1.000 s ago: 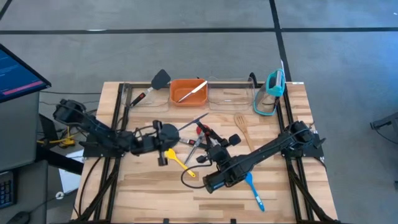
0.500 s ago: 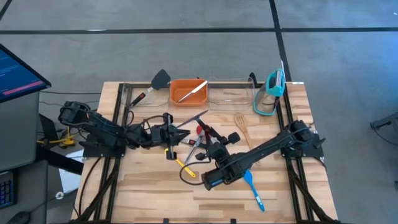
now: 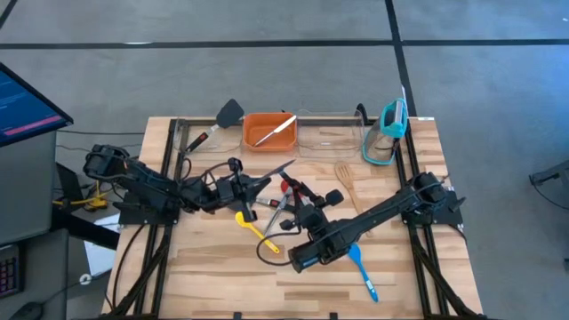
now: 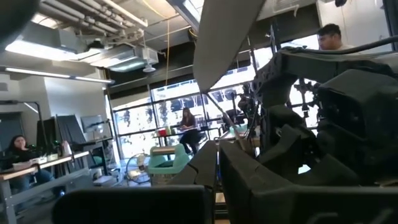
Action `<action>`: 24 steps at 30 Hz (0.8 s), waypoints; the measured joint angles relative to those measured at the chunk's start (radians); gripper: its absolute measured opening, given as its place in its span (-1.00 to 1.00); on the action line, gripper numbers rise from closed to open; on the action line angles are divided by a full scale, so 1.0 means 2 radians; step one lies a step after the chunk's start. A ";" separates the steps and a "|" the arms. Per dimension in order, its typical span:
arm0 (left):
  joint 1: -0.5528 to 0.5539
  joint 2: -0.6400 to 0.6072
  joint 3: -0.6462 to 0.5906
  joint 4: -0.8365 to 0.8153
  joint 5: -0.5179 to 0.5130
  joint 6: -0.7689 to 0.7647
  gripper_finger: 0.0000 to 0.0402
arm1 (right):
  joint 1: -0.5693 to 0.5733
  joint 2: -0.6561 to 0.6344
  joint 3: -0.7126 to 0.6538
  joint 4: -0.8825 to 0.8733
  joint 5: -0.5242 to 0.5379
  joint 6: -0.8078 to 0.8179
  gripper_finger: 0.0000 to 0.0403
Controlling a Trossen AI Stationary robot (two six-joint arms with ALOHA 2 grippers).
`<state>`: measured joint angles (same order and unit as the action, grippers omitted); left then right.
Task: Pick & Place Kitchen Items
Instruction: Put the black spatula into the left transparent bin
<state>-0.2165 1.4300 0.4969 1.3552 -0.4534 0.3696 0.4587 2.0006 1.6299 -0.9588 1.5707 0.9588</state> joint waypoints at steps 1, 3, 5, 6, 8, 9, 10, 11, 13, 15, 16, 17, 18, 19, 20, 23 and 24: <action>0.000 0.000 0.000 0.000 0.000 0.000 -0.97 | 0.000 0.000 0.000 0.000 0.000 0.000 -0.53; 0.000 0.000 0.000 0.000 0.000 0.000 -0.96 | 0.000 0.000 0.000 0.000 0.000 0.000 -0.53; 0.000 0.000 0.000 0.000 0.000 0.000 -0.96 | -0.001 0.000 0.000 0.000 0.000 0.000 -0.53; 0.000 0.000 0.000 0.000 0.000 0.000 -0.96 | -0.001 0.000 0.000 0.000 0.000 0.000 -0.53; -0.001 0.000 0.000 0.000 0.000 0.000 -0.96 | 0.000 0.000 0.000 0.000 0.000 0.000 -0.53; -0.001 0.000 0.000 0.000 0.000 0.000 -0.96 | 0.000 0.000 0.000 0.000 0.000 0.000 -0.53; -0.001 0.000 0.000 -0.001 0.000 0.000 -0.97 | 0.000 0.000 0.000 0.000 0.000 0.000 -0.53; -0.001 0.000 0.000 -0.001 0.000 -0.002 -0.97 | 0.000 0.000 0.000 0.000 0.000 0.000 -0.53; -0.001 0.000 -0.001 -0.001 0.001 -0.006 -0.97 | 0.000 0.000 0.000 0.001 0.000 0.000 -0.53; -0.001 0.000 -0.001 -0.001 0.008 -0.006 -0.96 | 0.000 0.000 0.000 0.001 0.000 0.000 -0.53; -0.001 0.000 -0.001 -0.001 0.013 -0.007 -0.96 | 0.000 0.000 0.000 0.001 0.000 0.000 -0.53; -0.001 0.000 -0.001 -0.001 0.019 -0.007 -0.95 | 0.000 0.000 0.000 0.001 -0.001 0.000 -0.53; -0.001 0.000 -0.001 -0.001 0.024 -0.008 -0.94 | 0.000 0.000 0.000 0.001 -0.001 0.000 -0.53; -0.001 0.000 -0.001 -0.001 0.030 -0.011 -0.92 | 0.000 0.000 0.000 0.001 -0.001 0.000 -0.53; -0.001 0.000 -0.001 -0.001 0.035 -0.020 -0.91 | 0.000 0.000 0.000 0.001 -0.001 0.000 -0.53; 0.003 0.000 -0.001 -0.002 0.048 -0.049 -0.82 | 0.000 0.000 0.000 0.001 -0.001 0.000 -0.53; 0.006 0.000 -0.001 -0.004 0.048 -0.056 -0.79 | 0.000 0.000 0.000 0.001 -0.001 0.000 -0.53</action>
<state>-0.2044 1.4296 0.4957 1.3476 -0.3576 0.2571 0.4583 2.0006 1.6299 -0.9562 1.5684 0.9592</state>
